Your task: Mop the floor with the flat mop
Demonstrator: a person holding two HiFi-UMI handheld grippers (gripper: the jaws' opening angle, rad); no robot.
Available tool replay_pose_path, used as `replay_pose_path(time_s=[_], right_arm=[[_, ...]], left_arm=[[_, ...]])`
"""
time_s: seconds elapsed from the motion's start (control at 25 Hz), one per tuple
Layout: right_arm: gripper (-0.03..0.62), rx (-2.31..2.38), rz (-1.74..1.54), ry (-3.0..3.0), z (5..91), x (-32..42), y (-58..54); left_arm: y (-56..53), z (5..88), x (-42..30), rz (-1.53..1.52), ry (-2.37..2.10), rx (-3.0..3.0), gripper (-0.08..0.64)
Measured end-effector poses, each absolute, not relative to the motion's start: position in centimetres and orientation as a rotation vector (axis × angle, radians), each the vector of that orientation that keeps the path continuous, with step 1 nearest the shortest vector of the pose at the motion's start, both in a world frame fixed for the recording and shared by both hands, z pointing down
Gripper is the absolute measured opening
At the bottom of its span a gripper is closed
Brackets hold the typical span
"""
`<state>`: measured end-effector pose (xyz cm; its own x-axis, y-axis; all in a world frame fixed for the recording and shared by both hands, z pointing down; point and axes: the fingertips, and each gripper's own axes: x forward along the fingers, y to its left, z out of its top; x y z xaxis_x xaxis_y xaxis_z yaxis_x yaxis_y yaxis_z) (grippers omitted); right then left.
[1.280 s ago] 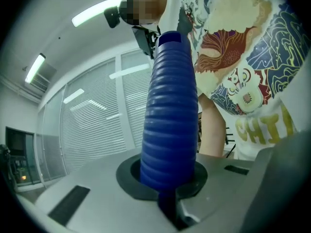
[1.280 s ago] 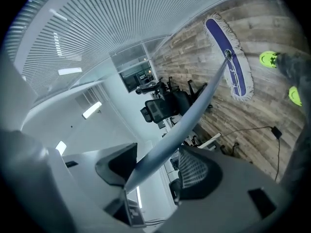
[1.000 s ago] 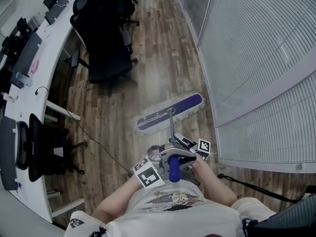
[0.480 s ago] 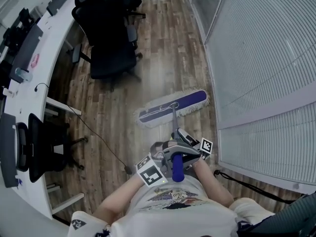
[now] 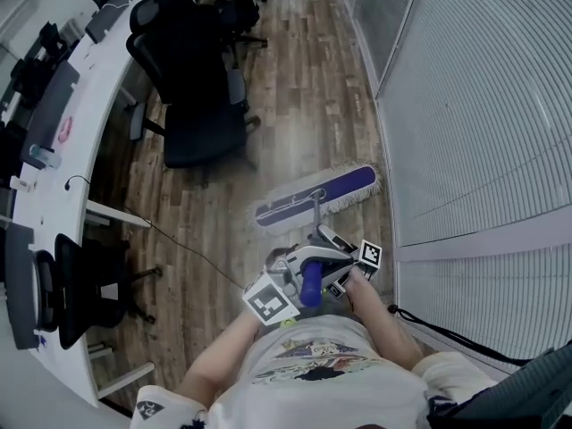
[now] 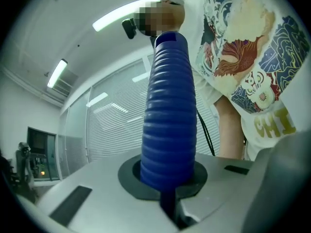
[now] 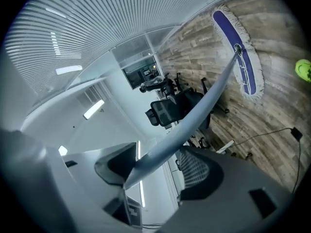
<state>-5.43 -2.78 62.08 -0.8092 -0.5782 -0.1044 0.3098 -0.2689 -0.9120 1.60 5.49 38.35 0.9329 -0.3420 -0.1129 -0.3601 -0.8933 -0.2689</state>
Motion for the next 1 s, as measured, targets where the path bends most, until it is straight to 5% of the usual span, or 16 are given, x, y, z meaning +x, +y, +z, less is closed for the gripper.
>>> replay_pose_path(time_s=[0.6,1.0], right_arm=[[0.267,-0.305,-2.093,1.422,64.9,-1.5,-19.0],[0.267,-0.253,-2.126,1.509,64.2,-7.3,-33.0]], left_arm=[[-9.7,42.2,7.2,-0.046,0.514,-2.726,-0.002],[-24.3,41.8,0.7,0.009,0.659,-2.714,-0.002]])
